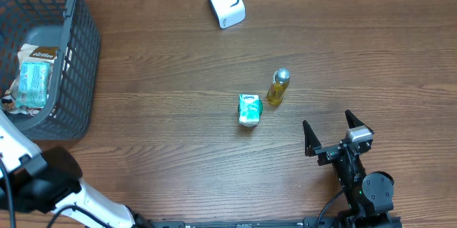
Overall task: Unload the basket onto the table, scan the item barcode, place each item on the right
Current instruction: 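Release the Kleenex pack and swing the left gripper to the basket, then lower the left gripper into the basket and grasp the teal wipes pack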
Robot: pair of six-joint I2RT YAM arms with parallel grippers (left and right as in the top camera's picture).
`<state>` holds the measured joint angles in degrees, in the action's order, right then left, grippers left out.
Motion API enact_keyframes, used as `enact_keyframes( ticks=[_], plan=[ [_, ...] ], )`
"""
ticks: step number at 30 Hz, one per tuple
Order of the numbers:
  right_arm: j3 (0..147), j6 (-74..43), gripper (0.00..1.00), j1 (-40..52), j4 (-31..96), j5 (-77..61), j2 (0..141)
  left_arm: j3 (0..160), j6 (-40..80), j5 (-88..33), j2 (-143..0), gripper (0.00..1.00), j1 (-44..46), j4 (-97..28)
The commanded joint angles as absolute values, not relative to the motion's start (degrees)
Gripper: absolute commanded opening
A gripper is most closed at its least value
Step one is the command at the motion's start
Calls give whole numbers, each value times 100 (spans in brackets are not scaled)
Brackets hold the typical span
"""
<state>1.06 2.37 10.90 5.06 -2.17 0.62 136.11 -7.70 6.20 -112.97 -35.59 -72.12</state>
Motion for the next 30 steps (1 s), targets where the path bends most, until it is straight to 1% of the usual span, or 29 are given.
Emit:
enact_keyframes(
  ticks=[1,11,15,30],
  plan=[
    [47,266,100,1074,469,-224,16,13452,-985,40,-11740,100,-3599,-7159],
    [47,266,100,1074,469,-224,16,13310,-998,316,-12954,100,-3599,-7050],
    [47,266,100,1074,469,-224,16,13310,-1260,322,-13371,100,-3601,-7059],
    [47,266,100,1074,469,-224,16,12825,-1737,292,-13839,100,-3717,-6639]
  ],
)
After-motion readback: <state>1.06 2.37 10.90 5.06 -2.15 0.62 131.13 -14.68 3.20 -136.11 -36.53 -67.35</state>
